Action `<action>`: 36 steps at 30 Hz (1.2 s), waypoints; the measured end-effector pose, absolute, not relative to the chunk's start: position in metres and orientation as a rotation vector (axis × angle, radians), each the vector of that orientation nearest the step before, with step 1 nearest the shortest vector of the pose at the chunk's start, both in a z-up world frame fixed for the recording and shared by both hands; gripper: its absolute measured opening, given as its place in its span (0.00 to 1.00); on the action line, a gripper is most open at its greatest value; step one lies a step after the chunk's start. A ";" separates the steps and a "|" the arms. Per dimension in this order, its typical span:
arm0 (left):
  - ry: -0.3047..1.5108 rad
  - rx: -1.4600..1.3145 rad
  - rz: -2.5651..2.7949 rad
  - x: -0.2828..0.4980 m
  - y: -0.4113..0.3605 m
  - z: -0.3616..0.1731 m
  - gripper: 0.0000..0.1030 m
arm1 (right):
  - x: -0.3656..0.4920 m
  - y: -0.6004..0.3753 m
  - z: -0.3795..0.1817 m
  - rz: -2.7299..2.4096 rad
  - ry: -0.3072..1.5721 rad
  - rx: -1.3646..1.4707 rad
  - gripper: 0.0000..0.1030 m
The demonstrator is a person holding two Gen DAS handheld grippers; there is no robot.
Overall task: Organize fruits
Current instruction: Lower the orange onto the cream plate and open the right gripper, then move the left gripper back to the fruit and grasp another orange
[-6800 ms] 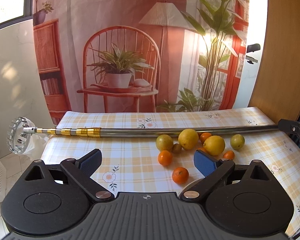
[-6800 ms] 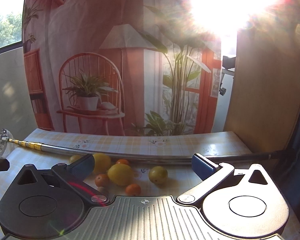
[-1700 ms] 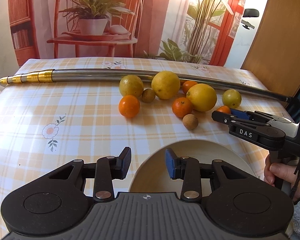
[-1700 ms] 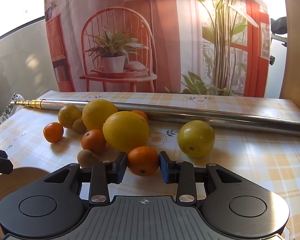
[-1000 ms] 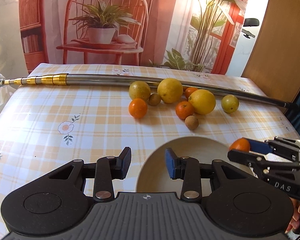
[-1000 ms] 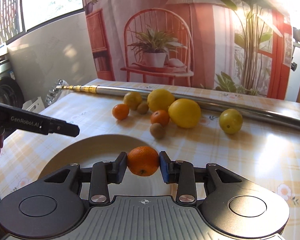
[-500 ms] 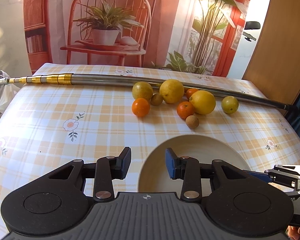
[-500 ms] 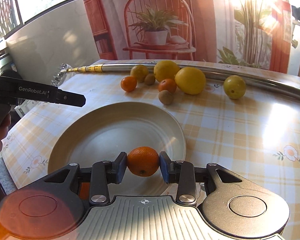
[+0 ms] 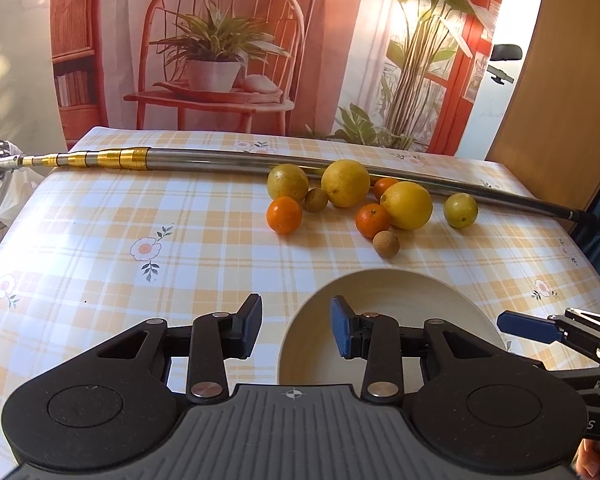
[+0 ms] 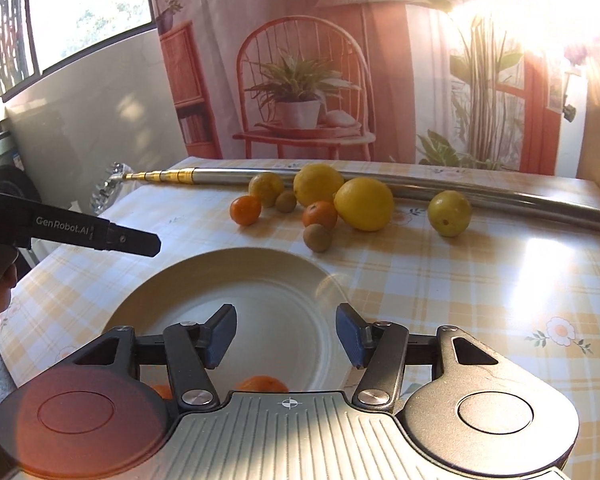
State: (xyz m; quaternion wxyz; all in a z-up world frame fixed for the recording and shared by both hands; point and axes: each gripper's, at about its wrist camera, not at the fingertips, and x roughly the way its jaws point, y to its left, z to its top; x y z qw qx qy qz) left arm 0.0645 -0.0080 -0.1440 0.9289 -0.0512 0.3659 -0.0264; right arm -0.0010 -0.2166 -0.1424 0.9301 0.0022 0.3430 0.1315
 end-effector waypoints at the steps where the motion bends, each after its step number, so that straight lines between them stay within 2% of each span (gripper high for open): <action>1: 0.749 -0.104 -0.054 0.064 -0.008 -0.144 0.39 | -0.001 -0.217 -0.141 0.265 0.691 -0.002 0.50; 9: 0.737 -0.103 -0.043 0.070 0.000 -0.139 0.39 | 0.012 -0.229 -0.123 0.213 0.598 -0.057 0.50; 16: 0.681 -0.088 -0.046 0.084 0.012 -0.111 0.39 | 0.040 -0.253 -0.098 0.143 0.510 -0.044 0.50; 24: 0.666 -0.089 -0.051 0.106 0.028 -0.092 0.42 | 0.066 -0.269 -0.096 0.089 0.488 -0.043 0.50; 36: 0.757 -0.037 -0.127 0.144 0.023 -0.126 0.43 | 0.084 -0.282 -0.119 0.075 0.542 0.026 0.50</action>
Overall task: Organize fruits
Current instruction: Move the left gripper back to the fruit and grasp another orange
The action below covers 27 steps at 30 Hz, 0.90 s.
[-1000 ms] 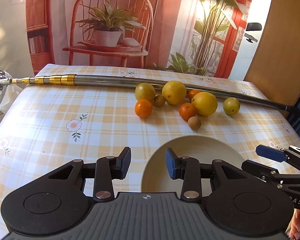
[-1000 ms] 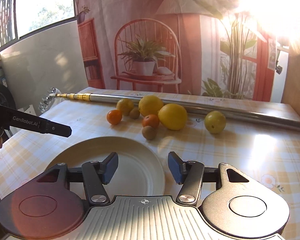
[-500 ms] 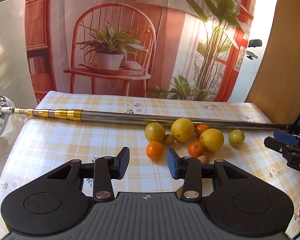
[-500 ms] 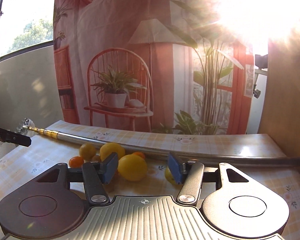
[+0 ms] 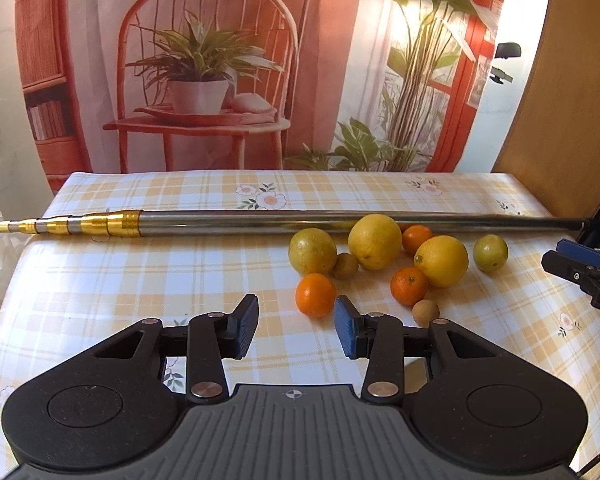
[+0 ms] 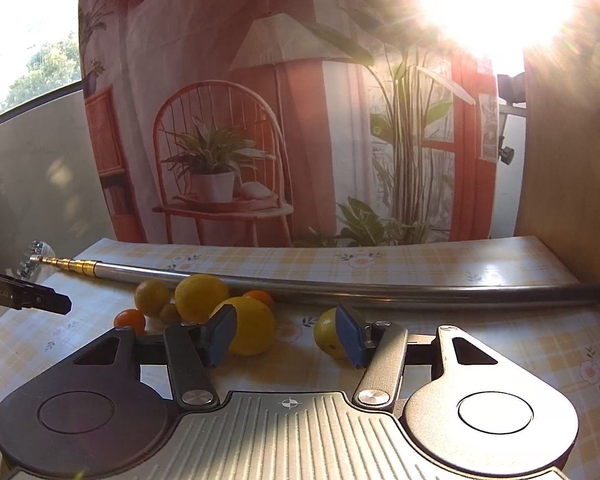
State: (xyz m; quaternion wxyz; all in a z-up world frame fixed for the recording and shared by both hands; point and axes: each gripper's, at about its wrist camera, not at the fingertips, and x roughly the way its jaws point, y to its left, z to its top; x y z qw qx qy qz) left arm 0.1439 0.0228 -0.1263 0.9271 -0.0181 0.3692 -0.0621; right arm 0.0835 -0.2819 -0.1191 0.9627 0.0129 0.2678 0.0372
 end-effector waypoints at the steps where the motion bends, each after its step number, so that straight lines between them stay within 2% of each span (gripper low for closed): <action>1: 0.762 -0.029 -0.140 0.148 0.021 -0.130 0.43 | 0.086 -0.284 -0.121 0.069 0.546 0.034 0.50; 12: 0.818 0.058 -0.194 0.196 0.002 -0.174 0.43 | 0.104 -0.291 -0.139 0.040 0.563 0.012 0.50; 23: 0.849 0.046 -0.190 0.215 0.000 -0.194 0.42 | 0.117 -0.292 -0.154 0.047 0.582 0.011 0.51; 25: 0.837 0.044 -0.186 0.214 0.001 -0.194 0.37 | 0.118 -0.293 -0.158 0.043 0.575 0.007 0.51; 27: 0.833 0.035 -0.186 0.213 0.002 -0.194 0.36 | 0.119 -0.295 -0.161 0.033 0.570 0.009 0.51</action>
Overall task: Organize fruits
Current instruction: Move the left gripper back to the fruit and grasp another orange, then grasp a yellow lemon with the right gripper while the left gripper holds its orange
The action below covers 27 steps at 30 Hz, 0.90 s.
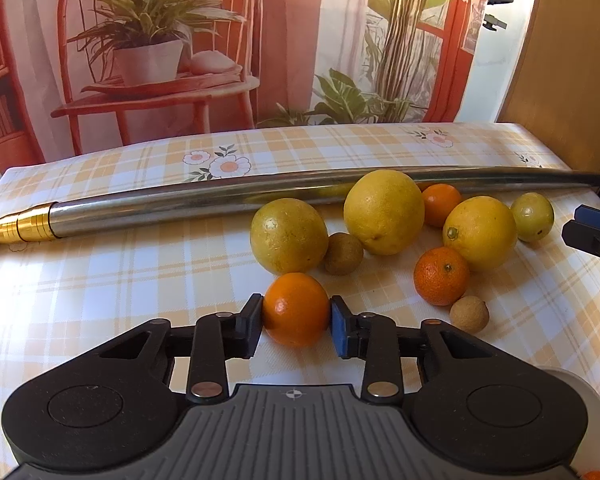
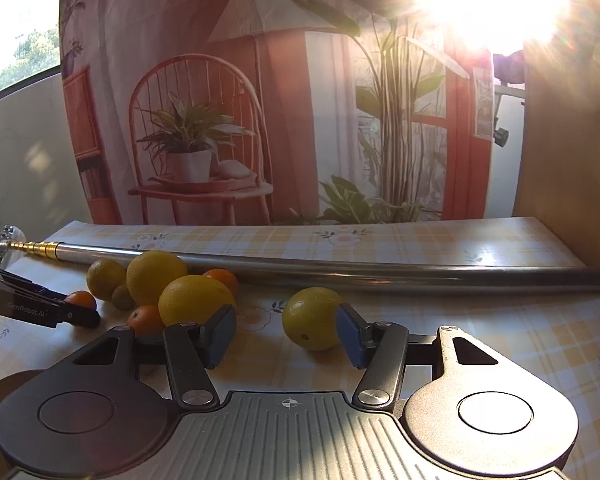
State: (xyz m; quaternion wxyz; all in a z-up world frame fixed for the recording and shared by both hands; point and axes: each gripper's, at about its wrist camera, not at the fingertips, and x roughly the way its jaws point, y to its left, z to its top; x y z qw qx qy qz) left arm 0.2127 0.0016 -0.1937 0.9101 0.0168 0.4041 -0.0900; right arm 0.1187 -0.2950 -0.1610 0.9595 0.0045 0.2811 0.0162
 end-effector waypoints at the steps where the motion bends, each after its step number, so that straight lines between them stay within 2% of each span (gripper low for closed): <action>1: 0.833 0.031 -0.185 0.212 0.002 -0.194 0.36 | 0.120 -0.297 -0.163 0.028 0.567 0.013 0.51; 14: 0.740 0.008 -0.157 0.182 -0.004 -0.174 0.36 | 0.136 -0.314 -0.178 -0.032 0.483 0.045 0.51; 17: 0.726 0.005 -0.150 0.175 -0.006 -0.170 0.36 | 0.147 -0.310 -0.181 -0.024 0.496 0.036 0.54; 27: 0.724 0.000 -0.124 0.165 -0.008 -0.166 0.36 | 0.166 -0.306 -0.194 -0.037 0.590 0.049 0.54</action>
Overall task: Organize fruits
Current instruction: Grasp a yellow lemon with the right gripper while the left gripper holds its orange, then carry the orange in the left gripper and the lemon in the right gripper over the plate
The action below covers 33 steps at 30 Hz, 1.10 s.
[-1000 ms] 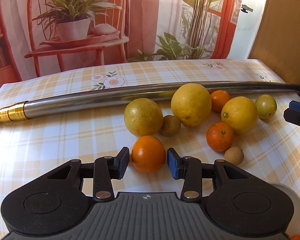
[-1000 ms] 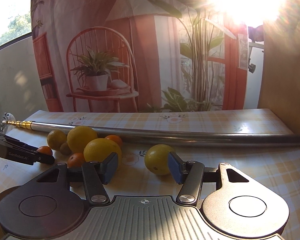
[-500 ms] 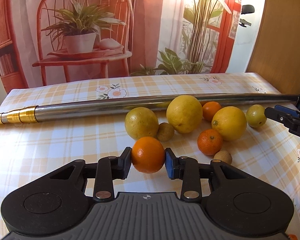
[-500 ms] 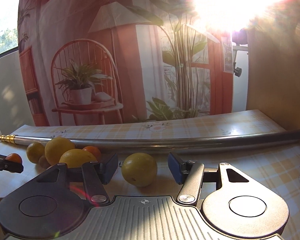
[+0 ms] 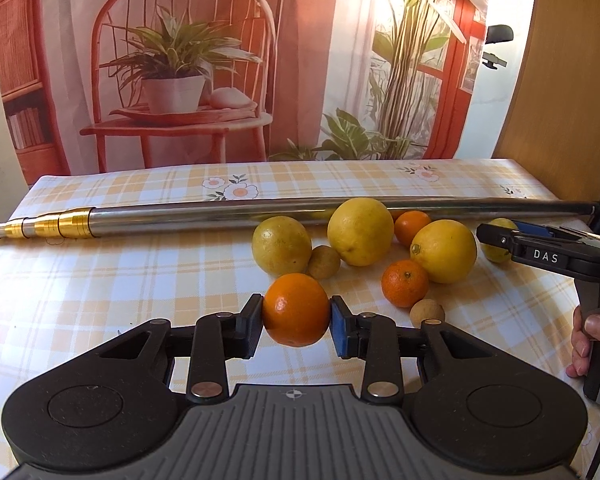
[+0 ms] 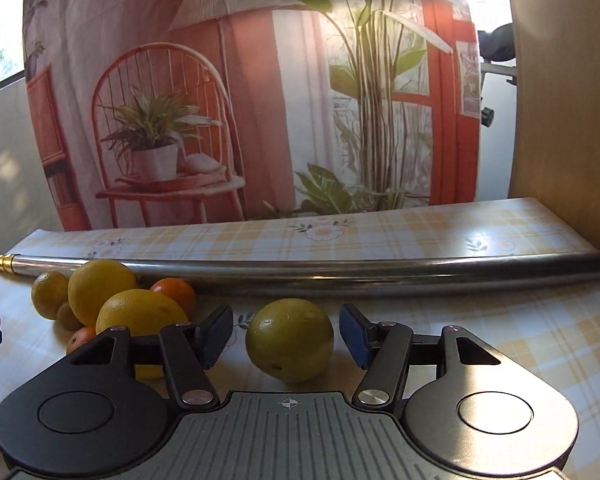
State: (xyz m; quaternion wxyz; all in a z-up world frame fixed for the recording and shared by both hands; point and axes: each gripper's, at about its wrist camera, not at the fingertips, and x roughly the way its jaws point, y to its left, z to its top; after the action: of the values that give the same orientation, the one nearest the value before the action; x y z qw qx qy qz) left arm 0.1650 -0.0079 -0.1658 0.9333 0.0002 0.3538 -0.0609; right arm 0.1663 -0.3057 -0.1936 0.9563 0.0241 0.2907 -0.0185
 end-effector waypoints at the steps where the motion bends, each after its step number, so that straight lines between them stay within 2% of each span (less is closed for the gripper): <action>1: 0.723 -0.002 -0.122 0.164 -0.008 -0.166 0.36 | 0.166 -0.306 -0.194 -0.043 0.597 0.051 0.51; 4: 0.725 -0.017 -0.116 0.163 -0.007 -0.166 0.36 | 0.170 -0.307 -0.196 -0.049 0.627 0.058 0.43; 30: 0.725 -0.077 -0.078 0.130 -0.002 -0.159 0.36 | 0.158 -0.316 -0.193 -0.044 0.579 0.116 0.42; 33: 0.729 -0.084 -0.080 0.126 -0.002 -0.155 0.36 | 0.159 -0.315 -0.194 -0.054 0.622 0.126 0.42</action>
State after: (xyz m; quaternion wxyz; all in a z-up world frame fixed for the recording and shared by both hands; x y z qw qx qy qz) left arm 0.1259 -0.0019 -0.1553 0.9326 -0.0411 0.3563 -0.0392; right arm 0.1587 -0.3153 -0.1945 0.9497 0.0618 0.3058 -0.0264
